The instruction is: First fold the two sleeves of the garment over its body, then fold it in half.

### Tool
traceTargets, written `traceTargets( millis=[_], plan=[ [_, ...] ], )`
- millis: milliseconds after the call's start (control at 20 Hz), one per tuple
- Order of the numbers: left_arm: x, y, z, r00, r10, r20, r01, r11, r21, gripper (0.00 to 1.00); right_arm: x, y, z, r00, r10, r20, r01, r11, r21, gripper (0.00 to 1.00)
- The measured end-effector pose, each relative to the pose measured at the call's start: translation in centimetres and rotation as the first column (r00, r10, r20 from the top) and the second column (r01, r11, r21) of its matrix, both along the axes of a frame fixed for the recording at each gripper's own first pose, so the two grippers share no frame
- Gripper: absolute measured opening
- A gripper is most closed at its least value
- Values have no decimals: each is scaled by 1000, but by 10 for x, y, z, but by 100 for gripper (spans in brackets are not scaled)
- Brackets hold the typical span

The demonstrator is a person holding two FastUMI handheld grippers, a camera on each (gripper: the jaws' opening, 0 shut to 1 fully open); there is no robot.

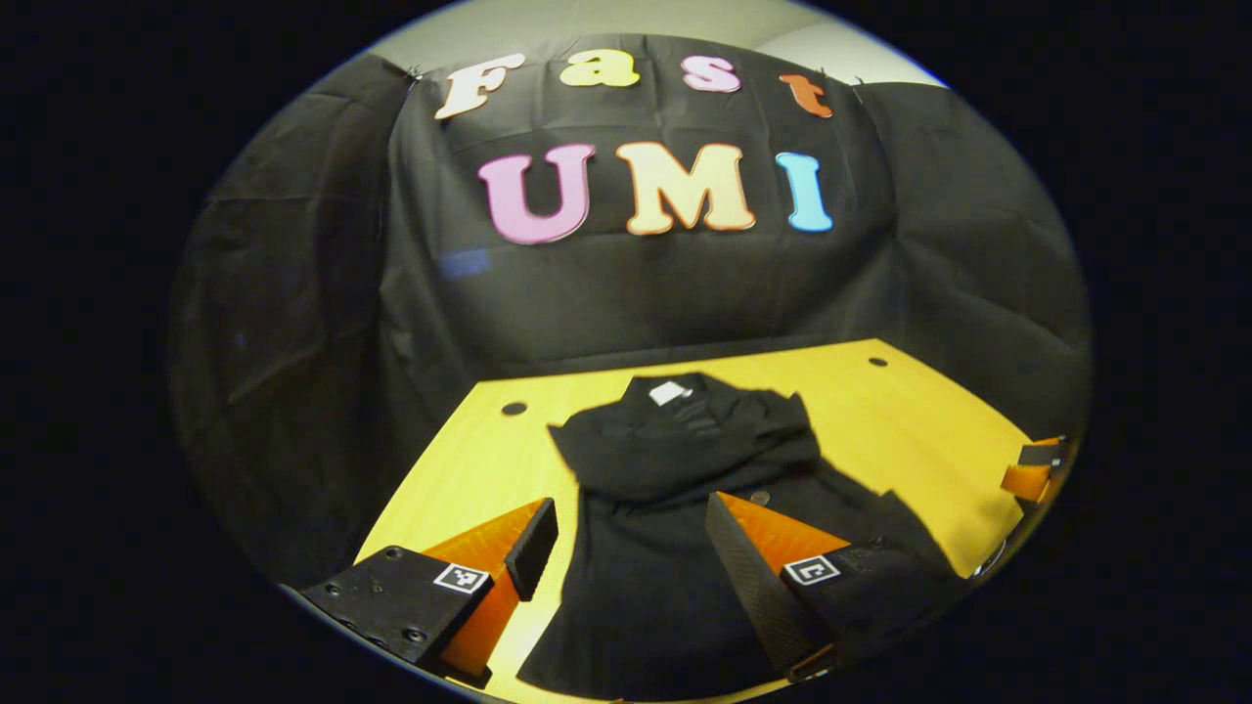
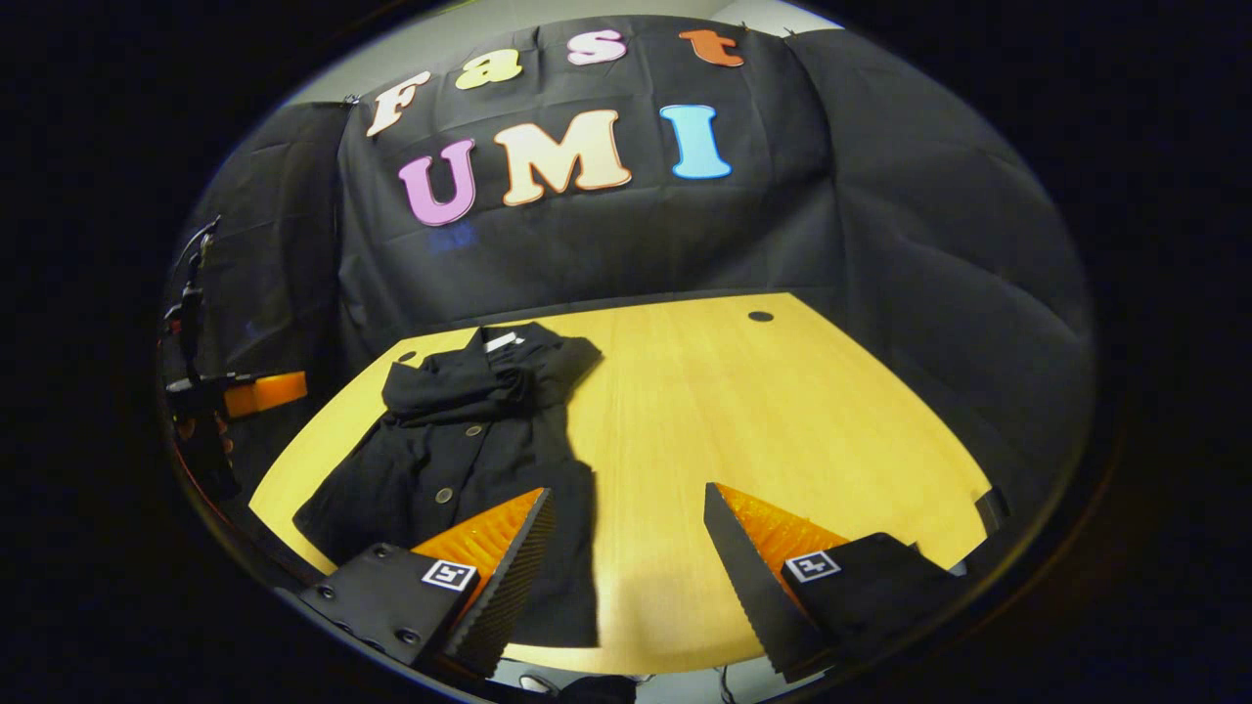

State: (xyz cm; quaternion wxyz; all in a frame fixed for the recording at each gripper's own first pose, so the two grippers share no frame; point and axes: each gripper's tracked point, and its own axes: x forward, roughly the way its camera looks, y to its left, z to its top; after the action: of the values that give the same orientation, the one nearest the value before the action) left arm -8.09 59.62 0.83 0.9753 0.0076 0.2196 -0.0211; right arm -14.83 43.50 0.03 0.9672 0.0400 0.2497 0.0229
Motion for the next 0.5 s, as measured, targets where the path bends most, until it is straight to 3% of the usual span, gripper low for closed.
traceTargets(
  millis=[150,200,300,350,450,500],
  plan=[
    [-46,28,-44,994,29,-109,-33,999,-32,94,-15,22,-26,998,11,-63,-13,999,-35,99],
    [-58,36,-59,989,38,-141,-46,998,-49,93,-20,27,-36,996,14,-85,-18,999,-51,94],
    [-80,47,-82,978,56,-201,-73,994,-79,94,-31,35,-53,993,16,-120,-25,997,-72,99],
    [-87,50,-90,973,61,-221,-81,993,-85,94,-37,38,-62,990,13,-137,-25,996,-81,95],
    [-100,53,-108,964,53,-261,-77,994,-82,95,-44,41,-79,984,7,-180,-25,995,-98,99],
    [-108,53,-118,956,40,-290,-67,994,-83,96,-47,43,-86,980,4,-197,-25,995,-99,95]
  ],
)
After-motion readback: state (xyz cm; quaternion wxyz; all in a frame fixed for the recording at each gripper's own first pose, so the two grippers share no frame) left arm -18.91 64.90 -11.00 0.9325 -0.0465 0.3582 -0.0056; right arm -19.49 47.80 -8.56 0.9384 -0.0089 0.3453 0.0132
